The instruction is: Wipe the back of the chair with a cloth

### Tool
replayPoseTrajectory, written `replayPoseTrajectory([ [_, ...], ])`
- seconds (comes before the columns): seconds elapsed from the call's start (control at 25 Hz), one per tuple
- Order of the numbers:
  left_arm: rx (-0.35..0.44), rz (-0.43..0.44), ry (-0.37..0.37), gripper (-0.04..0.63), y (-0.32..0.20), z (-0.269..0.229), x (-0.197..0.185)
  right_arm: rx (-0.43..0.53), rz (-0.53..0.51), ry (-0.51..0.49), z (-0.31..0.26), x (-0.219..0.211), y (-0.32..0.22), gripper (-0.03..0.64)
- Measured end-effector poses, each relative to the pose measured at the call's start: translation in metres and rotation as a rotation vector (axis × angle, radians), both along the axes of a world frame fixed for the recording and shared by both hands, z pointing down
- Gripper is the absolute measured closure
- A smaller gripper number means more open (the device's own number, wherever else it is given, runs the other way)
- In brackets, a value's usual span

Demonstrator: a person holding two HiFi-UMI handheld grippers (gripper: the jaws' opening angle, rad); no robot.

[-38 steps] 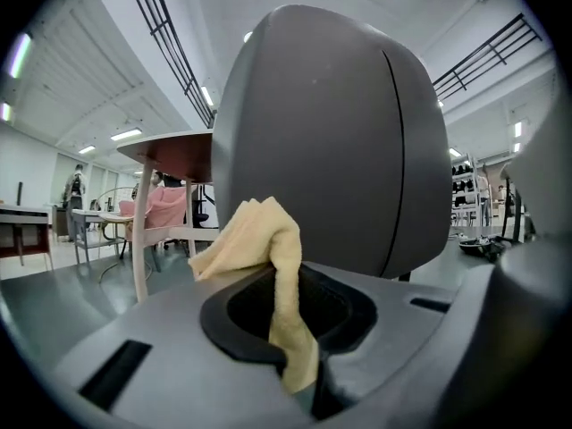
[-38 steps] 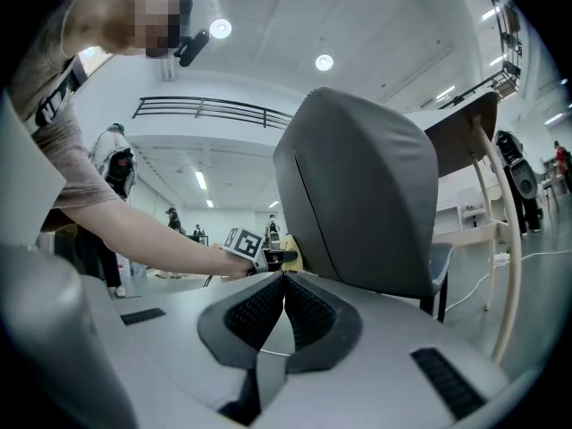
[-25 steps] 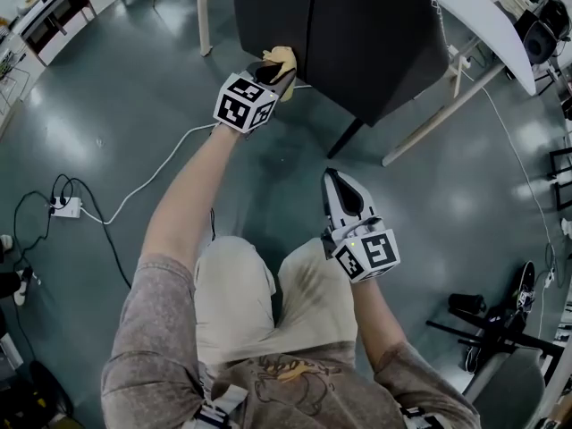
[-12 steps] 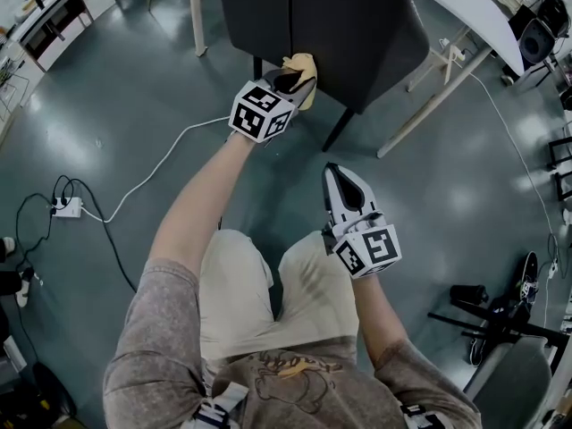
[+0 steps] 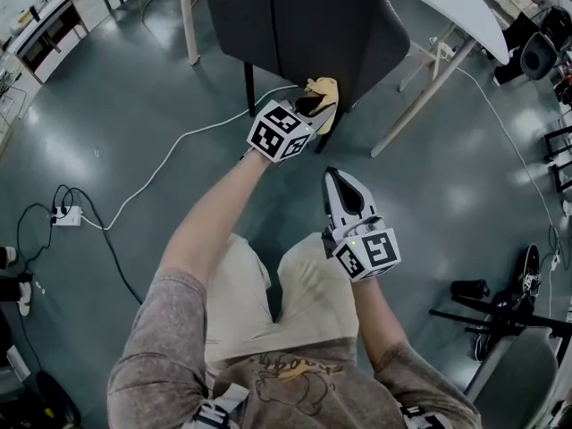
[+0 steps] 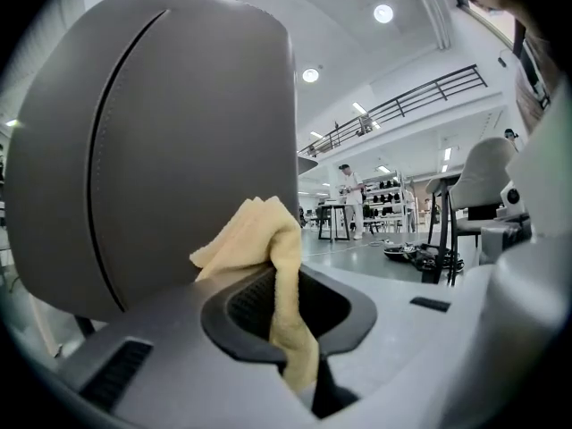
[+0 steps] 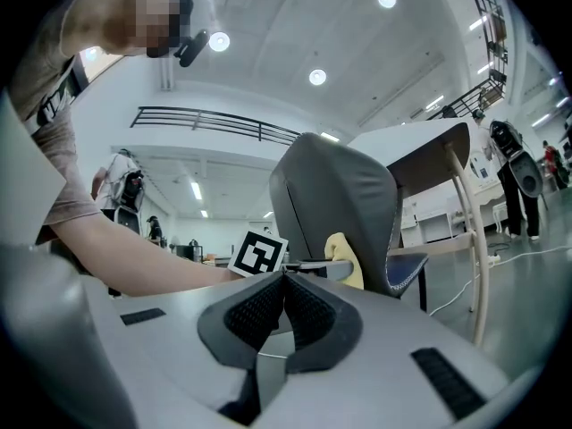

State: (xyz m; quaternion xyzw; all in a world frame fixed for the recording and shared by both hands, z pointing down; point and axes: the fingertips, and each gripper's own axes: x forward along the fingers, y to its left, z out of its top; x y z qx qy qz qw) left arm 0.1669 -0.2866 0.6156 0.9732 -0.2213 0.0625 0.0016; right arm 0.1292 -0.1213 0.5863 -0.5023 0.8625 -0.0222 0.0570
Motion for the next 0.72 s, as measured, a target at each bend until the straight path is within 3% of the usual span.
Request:
replayPoseTrajectory([
  [0.32, -0.012, -0.042, 0.004, 0.545, -0.001, 0.000, -0.021, 0.008, -0.001, -0.009, -0.001, 0.004, 0.000, 0.592],
  [0.6, -0.012, -0.125, 0.053, 0.545, -0.002, -0.016, -0.081, 0.005, -0.006, -0.008, 0.001, 0.004, 0.003, 0.592],
  [0.72, -0.023, -0.175, 0.109, 0.545, -0.003, -0.028, -0.115, 0.005, -0.003, -0.010, 0.001, 0.007, 0.004, 0.592],
])
